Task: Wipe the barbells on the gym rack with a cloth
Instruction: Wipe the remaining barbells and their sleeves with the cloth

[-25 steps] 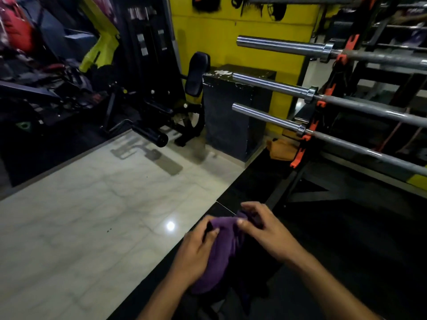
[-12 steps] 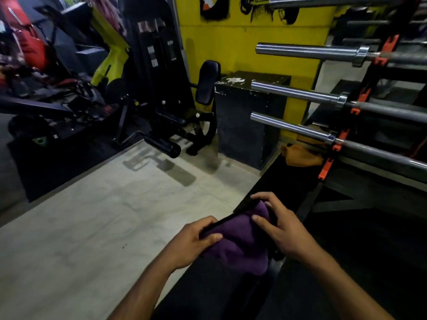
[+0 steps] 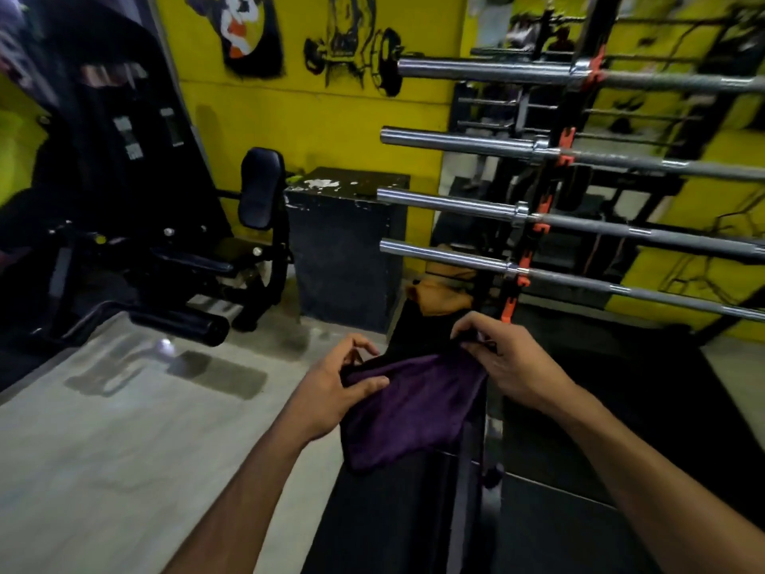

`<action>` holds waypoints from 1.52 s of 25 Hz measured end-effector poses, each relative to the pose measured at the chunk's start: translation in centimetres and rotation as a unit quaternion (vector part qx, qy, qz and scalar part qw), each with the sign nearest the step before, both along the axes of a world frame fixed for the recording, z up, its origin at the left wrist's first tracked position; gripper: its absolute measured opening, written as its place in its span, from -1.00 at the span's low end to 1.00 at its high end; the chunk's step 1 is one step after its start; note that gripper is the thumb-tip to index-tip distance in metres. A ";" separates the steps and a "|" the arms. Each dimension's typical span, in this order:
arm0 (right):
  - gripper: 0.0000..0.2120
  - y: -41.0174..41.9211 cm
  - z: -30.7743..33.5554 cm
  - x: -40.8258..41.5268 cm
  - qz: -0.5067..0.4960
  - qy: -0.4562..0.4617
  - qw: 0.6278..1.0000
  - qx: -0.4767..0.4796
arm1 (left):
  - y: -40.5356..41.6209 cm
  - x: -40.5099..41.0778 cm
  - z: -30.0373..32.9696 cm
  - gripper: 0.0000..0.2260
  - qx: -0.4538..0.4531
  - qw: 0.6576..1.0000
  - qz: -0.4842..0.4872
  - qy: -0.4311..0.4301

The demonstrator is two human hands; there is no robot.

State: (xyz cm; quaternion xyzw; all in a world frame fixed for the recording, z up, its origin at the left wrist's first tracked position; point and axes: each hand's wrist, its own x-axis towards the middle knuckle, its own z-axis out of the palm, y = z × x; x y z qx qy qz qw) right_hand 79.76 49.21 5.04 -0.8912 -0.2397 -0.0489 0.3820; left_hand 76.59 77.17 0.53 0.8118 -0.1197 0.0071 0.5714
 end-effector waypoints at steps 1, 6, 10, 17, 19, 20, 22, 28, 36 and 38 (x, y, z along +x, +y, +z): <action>-0.76 0.7 0.2 -0.2 -0.015 0.004 1.000 0.009 | 0.6 0.7 0.6 -0.71 0.014 1.000 -0.007 -0.009; -0.70 1.5 1.4 -0.5 -0.055 0.069 0.991 0.096 | 2.5 3.3 2.6 -0.66 0.038 0.993 -0.111 -0.024; -0.71 0.8 2.0 -0.4 -0.076 0.109 0.981 0.141 | 3.7 5.8 2.9 -0.83 0.114 0.976 -0.184 -0.037; -0.91 -0.2 0.5 3.5 -0.097 0.070 0.981 0.153 | 1.3 10.4 2.1 -0.73 0.043 0.994 -0.049 -0.086; -0.82 -0.3 0.1 5.8 -0.124 0.084 0.964 0.218 | 0.4 12.0 1.1 -0.56 -0.137 0.989 -0.053 0.006; -0.77 -0.5 -0.1 7.3 -0.147 0.092 0.952 0.252 | -0.5 12.9 0.0 -0.41 -0.215 0.970 -0.077 0.090; -0.78 -1.4 -0.7 10.3 -0.184 0.107 0.929 0.301 | -3.8 14.3 -3.0 -0.13 -0.270 0.921 -0.121 0.253; -0.67 -5.4 -10.6 15.9 -0.170 0.419 0.774 0.443 | -11.2 21.4 -6.3 -0.77 -0.259 0.880 -0.058 0.393; -0.26 -8.6 -15.5 20.9 -0.181 0.408 0.792 0.417 | -9.9 30.1 -11.1 -0.18 -0.103 0.882 -0.191 0.418; -0.25 -8.9 -13.9 22.4 -0.199 0.342 0.836 0.379 | -10.9 32.1 -9.6 -0.23 -0.024 0.930 -0.169 0.326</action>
